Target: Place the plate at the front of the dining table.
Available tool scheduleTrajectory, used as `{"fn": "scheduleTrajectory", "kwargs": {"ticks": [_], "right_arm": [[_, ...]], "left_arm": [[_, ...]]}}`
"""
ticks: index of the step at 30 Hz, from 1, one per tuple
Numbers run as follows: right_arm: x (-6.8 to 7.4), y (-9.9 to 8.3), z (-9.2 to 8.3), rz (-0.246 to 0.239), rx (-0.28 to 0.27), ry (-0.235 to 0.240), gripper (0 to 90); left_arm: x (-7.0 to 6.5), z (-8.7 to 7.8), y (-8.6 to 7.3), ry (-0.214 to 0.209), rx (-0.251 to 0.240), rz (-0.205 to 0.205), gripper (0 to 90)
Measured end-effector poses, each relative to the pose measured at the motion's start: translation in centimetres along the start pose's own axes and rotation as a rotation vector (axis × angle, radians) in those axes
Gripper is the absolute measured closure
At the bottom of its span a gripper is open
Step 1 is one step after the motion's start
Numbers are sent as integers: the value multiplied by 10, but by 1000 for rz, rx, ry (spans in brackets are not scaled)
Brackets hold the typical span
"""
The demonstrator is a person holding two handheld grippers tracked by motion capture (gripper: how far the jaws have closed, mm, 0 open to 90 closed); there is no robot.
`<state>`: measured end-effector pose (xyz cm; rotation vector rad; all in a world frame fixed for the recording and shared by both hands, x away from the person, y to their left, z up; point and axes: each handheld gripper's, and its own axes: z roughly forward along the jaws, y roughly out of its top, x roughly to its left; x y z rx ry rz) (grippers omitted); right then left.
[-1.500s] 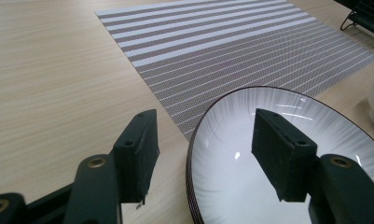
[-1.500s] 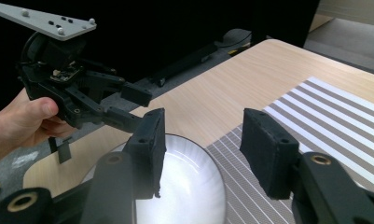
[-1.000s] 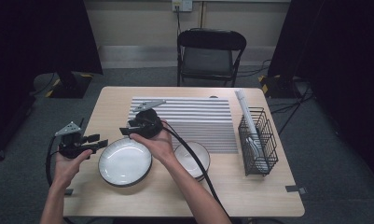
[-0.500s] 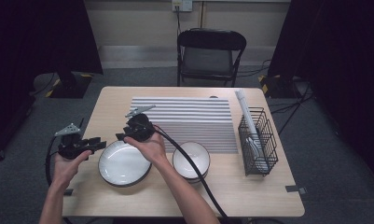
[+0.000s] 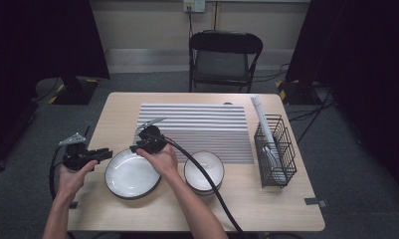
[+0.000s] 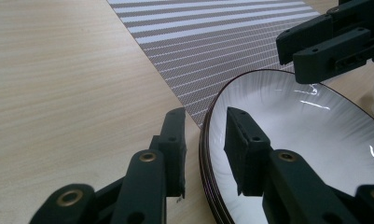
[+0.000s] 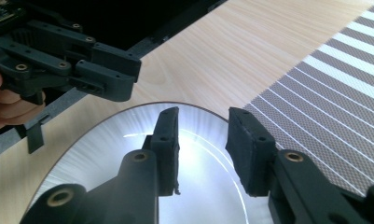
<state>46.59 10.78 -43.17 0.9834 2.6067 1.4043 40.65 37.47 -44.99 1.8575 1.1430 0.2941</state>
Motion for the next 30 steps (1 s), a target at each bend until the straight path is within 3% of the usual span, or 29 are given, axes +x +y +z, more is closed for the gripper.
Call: {"fn": "scheduleTrajectory", "kwargs": {"ticks": [11,22,26,30], "right_arm": [[-16,-14,-2,58,22,-72,673],[-21,-21,-3,90,8,-97,797],[-23,-21,-4,106,0,-116,799],[-24,-21,-4,119,-1,-113,841]], "left_arm": [[2,5,-2,-7,19,-13,670],[2,10,-3,-29,30,-12,745],[3,11,-3,-31,30,-14,756],[4,12,-5,-43,19,-34,768]]}}
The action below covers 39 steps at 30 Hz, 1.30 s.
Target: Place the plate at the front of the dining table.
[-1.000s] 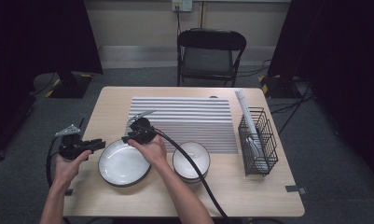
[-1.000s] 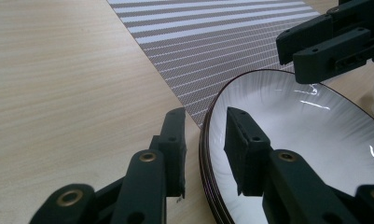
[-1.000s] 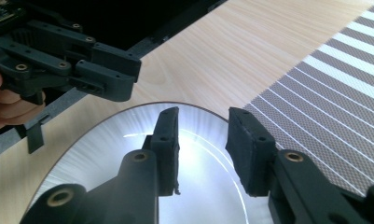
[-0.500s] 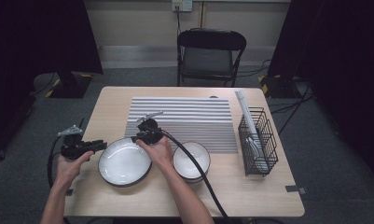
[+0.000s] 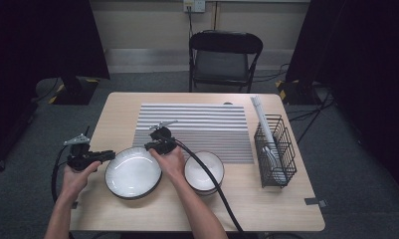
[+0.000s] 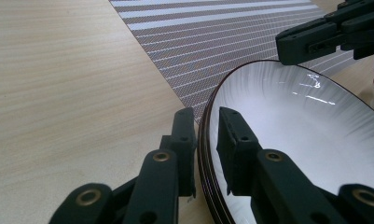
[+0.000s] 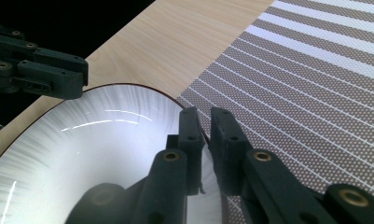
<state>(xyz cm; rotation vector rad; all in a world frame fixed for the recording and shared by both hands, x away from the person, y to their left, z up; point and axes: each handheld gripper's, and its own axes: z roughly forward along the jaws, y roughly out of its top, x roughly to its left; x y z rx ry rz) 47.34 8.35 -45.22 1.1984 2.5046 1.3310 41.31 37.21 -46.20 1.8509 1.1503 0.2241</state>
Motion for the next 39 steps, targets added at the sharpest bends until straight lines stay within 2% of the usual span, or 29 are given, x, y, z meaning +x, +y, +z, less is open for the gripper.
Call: {"fn": "scheduleTrajectory", "kwargs": {"ticks": [6,9,17,19,22,27,29,33,36,37,39], "right_arm": [[-2,-2,2,18,5,-5,867],[-3,-3,3,21,7,-4,872],[-4,-3,3,33,8,2,875],[-4,-3,3,32,8,3,877],[-3,-3,3,29,9,-5,877],[-4,-6,3,55,5,3,878],[-3,-7,3,42,-2,-4,878],[-3,-7,3,45,-4,-2,878],[-4,-7,3,54,-5,-2,878],[-4,-7,3,54,-4,-2,879],[-5,-8,3,61,-4,3,880]], "left_arm": [[5,0,-4,-15,-13,-32,778],[5,-1,-4,-16,-16,-23,793],[3,2,-3,-26,-7,-34,837],[2,1,-2,-28,-3,-33,883],[1,1,0,-15,5,-21,888],[1,1,0,-18,4,-31,888],[1,1,0,-16,1,-31,887],[0,3,0,-22,6,-30,844],[0,3,0,-13,8,-29,845],[0,3,0,-4,10,-24,871],[1,3,0,-13,-2,-33,884]]}}
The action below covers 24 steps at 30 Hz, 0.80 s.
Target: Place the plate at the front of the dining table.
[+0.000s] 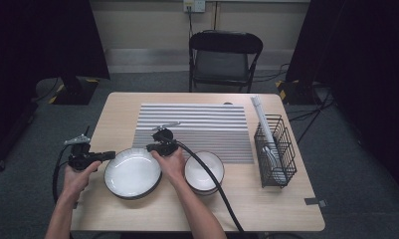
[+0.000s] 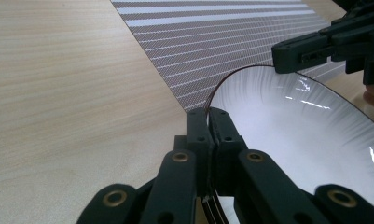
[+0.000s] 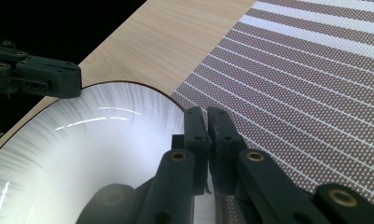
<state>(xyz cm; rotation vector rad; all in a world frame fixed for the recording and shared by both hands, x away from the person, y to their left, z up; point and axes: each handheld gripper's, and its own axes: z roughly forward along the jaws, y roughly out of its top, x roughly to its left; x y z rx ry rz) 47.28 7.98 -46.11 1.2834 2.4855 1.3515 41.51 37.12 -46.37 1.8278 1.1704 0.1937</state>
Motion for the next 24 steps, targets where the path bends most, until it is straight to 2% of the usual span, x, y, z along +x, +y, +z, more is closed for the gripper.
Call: {"fn": "scheduleTrajectory", "kwargs": {"ticks": [5,8,10,11,16,24], "right_arm": [[-1,-1,0,5,-8,4,880],[-1,-1,-1,-8,0,8,881],[-2,-2,-1,4,-4,17,881],[-2,-2,-1,3,-6,19,881],[-2,-2,-1,14,-6,19,881],[-1,-3,-1,2,-6,13,880]], "left_arm": [[0,0,0,3,-3,-3,885],[0,0,0,1,-5,-10,883],[0,1,0,3,3,0,872],[0,1,0,0,5,-11,864],[-1,3,0,-5,8,-9,838],[0,2,0,2,9,-5,878]]}}
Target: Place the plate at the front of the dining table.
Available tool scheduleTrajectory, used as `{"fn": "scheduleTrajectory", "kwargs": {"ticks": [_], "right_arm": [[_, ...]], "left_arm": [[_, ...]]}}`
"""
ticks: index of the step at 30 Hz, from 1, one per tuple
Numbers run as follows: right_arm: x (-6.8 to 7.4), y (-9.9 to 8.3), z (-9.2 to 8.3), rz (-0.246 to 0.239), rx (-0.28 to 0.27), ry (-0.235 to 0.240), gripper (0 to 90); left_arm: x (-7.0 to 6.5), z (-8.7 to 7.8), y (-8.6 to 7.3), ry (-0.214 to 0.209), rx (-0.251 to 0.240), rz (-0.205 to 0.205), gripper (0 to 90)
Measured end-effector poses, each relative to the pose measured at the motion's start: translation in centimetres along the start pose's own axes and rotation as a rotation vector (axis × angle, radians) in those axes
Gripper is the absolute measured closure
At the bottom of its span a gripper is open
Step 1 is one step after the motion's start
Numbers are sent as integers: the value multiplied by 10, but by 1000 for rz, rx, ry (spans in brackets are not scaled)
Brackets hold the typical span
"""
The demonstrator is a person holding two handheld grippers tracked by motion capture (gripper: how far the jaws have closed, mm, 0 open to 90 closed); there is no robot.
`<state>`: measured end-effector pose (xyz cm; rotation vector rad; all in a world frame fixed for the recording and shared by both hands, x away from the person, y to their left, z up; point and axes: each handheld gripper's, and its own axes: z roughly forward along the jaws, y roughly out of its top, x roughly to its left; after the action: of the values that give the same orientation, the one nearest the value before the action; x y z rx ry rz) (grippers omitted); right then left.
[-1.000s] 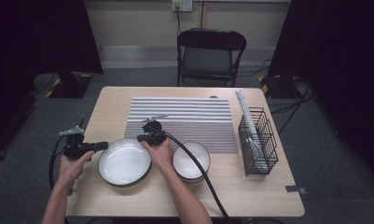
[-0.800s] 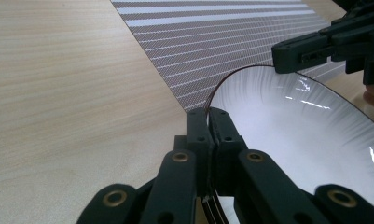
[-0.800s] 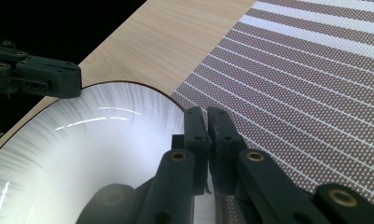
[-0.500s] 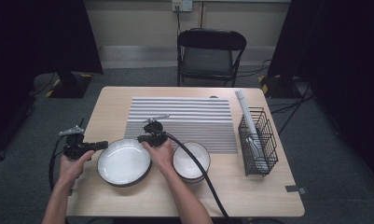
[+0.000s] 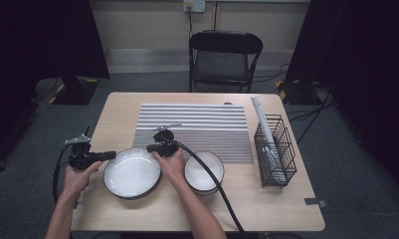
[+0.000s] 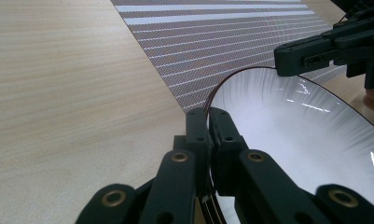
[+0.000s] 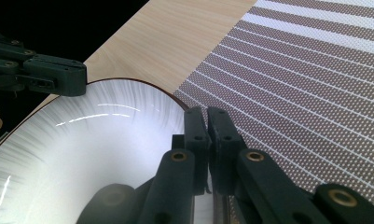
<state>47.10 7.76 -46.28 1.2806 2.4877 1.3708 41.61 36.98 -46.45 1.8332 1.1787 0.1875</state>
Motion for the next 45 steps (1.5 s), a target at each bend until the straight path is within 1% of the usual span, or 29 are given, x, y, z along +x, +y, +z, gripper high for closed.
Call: {"fn": "scheduleTrajectory", "kwargs": {"ticks": [3,6,7,9,10,11,12,13,15,16,17,20,21,22,23,24,27,28,30,32,34,36,37,39,43,45], "right_arm": [[-1,0,0,18,2,9,881],[-1,-1,-1,16,1,7,881],[-1,-1,-1,18,-2,8,881],[-2,-1,0,16,-2,13,881],[-2,-1,0,16,-2,13,881],[-1,-1,-1,15,-1,10,881],[-1,-1,-1,15,-1,10,881],[-1,-1,0,22,4,24,881],[2,-2,2,-1,12,14,881],[3,-2,3,6,15,30,881],[3,-4,4,11,15,32,880],[4,-4,6,-8,10,29,878],[4,-3,5,-3,12,34,878],[4,-3,5,-3,12,34,878],[5,-1,5,-23,14,30,872],[5,0,5,-30,17,29,871],[3,-1,5,-17,19,30,833],[3,-1,6,-12,9,37,823],[4,-1,5,-18,12,34,817],[4,-2,5,-19,13,33,814],[5,-3,4,-24,13,30,814],[4,-4,3,-25,15,30,815],[4,-5,3,-22,14,31,815],[4,-6,3,-26,12,29,815],[3,-8,3,-26,31,39,821],[4,-9,4,-36,39,37,817]], "left_arm": [[0,0,0,-1,-1,-1,878],[0,0,0,2,-2,4,877],[0,0,0,-5,-4,0,875],[0,0,0,-4,-7,-6,867],[0,0,0,-4,-7,-6,825],[0,0,0,-22,-18,-20,804],[0,0,0,-22,-18,-20,817],[0,0,0,-13,-8,-10,827],[1,1,0,-15,-5,-8,834],[1,1,0,-5,-3,-7,861],[2,-1,-1,0,-4,-9,861],[3,-2,-1,-15,0,-12,866],[3,-3,-1,-14,0,-4,869],[3,-3,-1,-14,0,-4,872],[2,-3,-1,-16,-8,1,873],[1,-2,0,-10,-6,5,873],[1,-2,0,-13,-13,5,876],[1,-2,0,-13,-12,6,876],[1,-2,0,-14,-14,6,876],[1,-3,0,-17,-17,5,877],[2,-3,0,-32,-23,-5,879],[2,-3,0,-32,-23,-7,879],[2,-2,1,-25,-21,0,878],[1,-3,1,-22,-19,-1,879],[3,-5,0,-24,-22,0,879],[3,-6,0,-31,-24,1,879]]}}
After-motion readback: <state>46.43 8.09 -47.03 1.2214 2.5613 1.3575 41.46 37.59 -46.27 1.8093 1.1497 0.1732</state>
